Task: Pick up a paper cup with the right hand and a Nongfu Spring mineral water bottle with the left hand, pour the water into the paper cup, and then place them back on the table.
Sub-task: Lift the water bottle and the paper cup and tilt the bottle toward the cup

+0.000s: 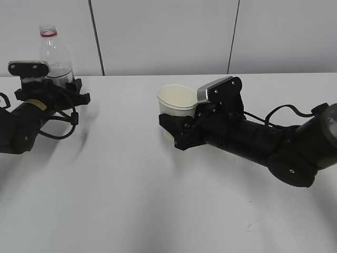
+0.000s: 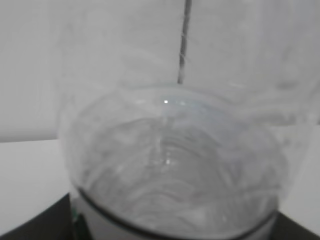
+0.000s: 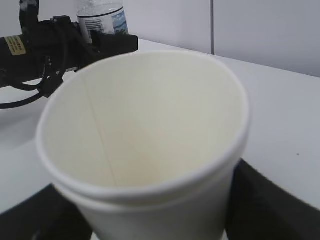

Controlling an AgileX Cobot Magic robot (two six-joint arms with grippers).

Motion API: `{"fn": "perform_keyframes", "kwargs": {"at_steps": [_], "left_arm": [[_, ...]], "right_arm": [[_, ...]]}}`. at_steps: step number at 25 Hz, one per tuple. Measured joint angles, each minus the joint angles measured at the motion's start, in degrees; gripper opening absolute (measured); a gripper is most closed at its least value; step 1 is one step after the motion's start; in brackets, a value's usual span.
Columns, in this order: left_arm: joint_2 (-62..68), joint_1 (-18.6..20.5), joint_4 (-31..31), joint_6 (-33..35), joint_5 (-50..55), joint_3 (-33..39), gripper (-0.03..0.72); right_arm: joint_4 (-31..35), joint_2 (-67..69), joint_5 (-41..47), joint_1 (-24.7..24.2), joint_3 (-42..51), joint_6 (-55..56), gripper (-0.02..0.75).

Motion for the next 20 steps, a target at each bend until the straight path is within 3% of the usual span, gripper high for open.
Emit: {"fn": "perform_keyframes", "kwargs": {"at_steps": [8, 14, 20], "left_arm": [[-2.4, 0.0, 18.4, -0.2, 1.5, 0.0, 0.386], [-5.6, -0.1, 29.9, -0.2, 0.8, 0.0, 0.386], [-5.7, -0.1, 35.5, 1.5, -1.1, 0.0, 0.386]], "right_arm": [[-11.3, 0.0, 0.0, 0.0, 0.0, 0.5, 0.494], [-12.7, 0.0, -0.6, 0.0, 0.0, 0.9, 0.494], [-13.1, 0.1, -1.4, 0.0, -0.1, 1.0, 0.494]]}}
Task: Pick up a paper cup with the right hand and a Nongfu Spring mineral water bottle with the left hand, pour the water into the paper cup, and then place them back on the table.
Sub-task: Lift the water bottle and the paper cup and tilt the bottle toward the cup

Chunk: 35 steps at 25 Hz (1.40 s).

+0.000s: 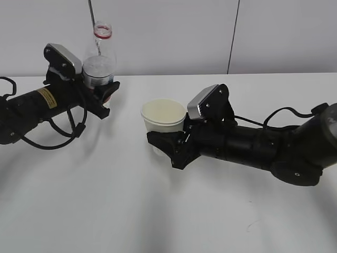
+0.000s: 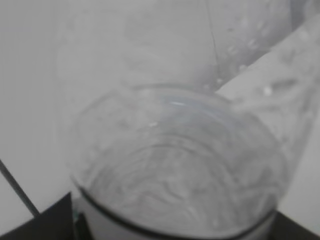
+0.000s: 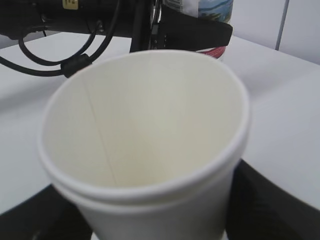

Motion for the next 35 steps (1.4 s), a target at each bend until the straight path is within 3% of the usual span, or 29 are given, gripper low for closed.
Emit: {"fn": "perform_keyframes", "kwargs": {"at_steps": [14, 19, 24, 30, 35], "left_arm": [[-3.6, -0.2, 1.3, 9.3, 1.3, -1.6, 0.386], [-3.6, -1.4, 1.3, 17.9, 3.6, -1.7, 0.386], [-3.6, -2.4, 1.3, 21.4, 6.1, -1.7, 0.386], [-3.6, -2.4, -0.1, 28.8, 6.2, -1.7, 0.386], [-3.6, -2.4, -0.9, 30.9, 6.2, -1.7, 0.386]], "right_arm": [[-1.1, 5.3, -2.4, 0.0, -8.7, 0.9, 0.494], [-3.7, 7.3, -2.4, 0.0, -10.6, 1.0, 0.494], [-5.0, 8.1, -3.0, 0.2, -10.6, 1.0, 0.494], [-4.8, 8.1, -3.7, 0.4, -11.1, 1.0, 0.494], [-1.2, 8.1, -3.7, 0.4, -11.1, -1.2, 0.494]]}}
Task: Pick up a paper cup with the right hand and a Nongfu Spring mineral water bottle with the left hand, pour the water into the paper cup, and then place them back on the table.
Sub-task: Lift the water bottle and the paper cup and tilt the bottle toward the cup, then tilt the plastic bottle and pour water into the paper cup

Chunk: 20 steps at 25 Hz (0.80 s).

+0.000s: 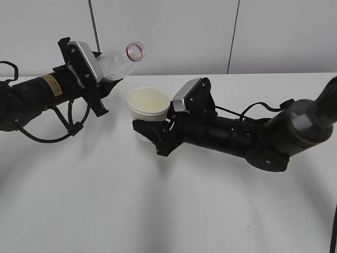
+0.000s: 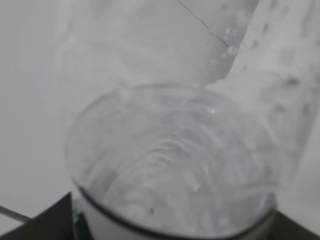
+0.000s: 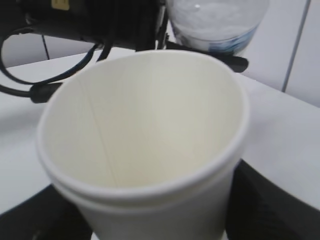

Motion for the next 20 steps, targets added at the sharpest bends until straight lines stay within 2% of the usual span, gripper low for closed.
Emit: {"fn": "perform_keyframes", "kwargs": {"at_steps": [6, 11, 20], "left_arm": [[0.0, 0.0, -0.5, 4.5, 0.1, 0.0, 0.386], [0.0, 0.0, -2.9, 8.8, 1.5, 0.0, 0.386], [0.0, 0.0, -3.4, 14.3, 2.4, 0.0, 0.386]], "right_arm": [[4.9, 0.0, 0.0, 0.0, 0.0, -2.1, 0.494], [4.8, 0.0, 0.2, 0.0, 0.0, -2.5, 0.494], [4.8, 0.0, 3.2, 0.0, 0.0, -2.5, 0.494]]}}
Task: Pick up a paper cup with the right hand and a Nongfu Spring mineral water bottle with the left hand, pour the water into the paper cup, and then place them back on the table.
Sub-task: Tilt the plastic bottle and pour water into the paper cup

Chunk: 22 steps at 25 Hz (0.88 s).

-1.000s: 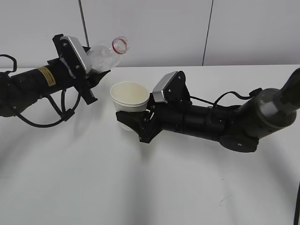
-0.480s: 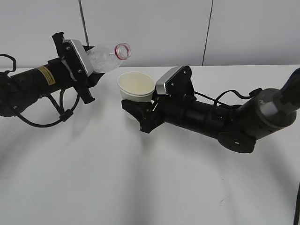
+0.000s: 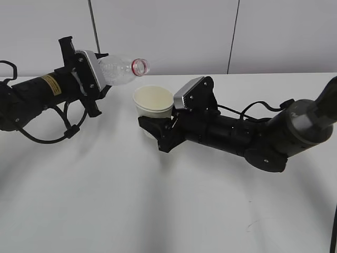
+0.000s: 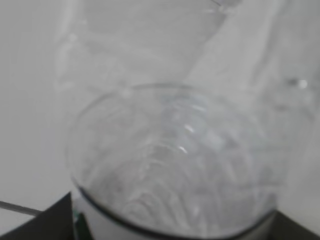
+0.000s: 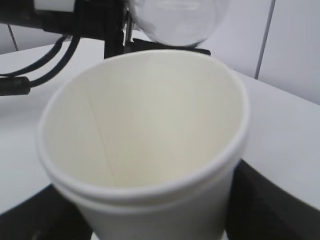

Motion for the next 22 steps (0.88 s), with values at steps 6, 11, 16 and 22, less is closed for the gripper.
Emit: {"fn": "perform_keyframes", "kwargs": {"at_steps": [6, 11, 16, 22], "left_arm": [[0.0, 0.0, 0.0, 2.5, -1.5, 0.0, 0.386], [0.0, -0.1, 0.0, 4.7, -4.1, 0.0, 0.386], [0.0, -0.2, 0.0, 7.7, -4.6, 0.0, 0.386], [0.0, -0.2, -0.2, 11.6, -4.8, 0.0, 0.386]], "right_arm": [[0.0, 0.0, 1.1, 0.0, 0.0, 0.0, 0.494], [0.0, 0.0, 1.6, 0.0, 0.0, 0.0, 0.494], [0.0, 0.0, 1.8, 0.0, 0.0, 0.0, 0.494], [-1.4, 0.0, 1.8, 0.0, 0.0, 0.0, 0.494]]}}
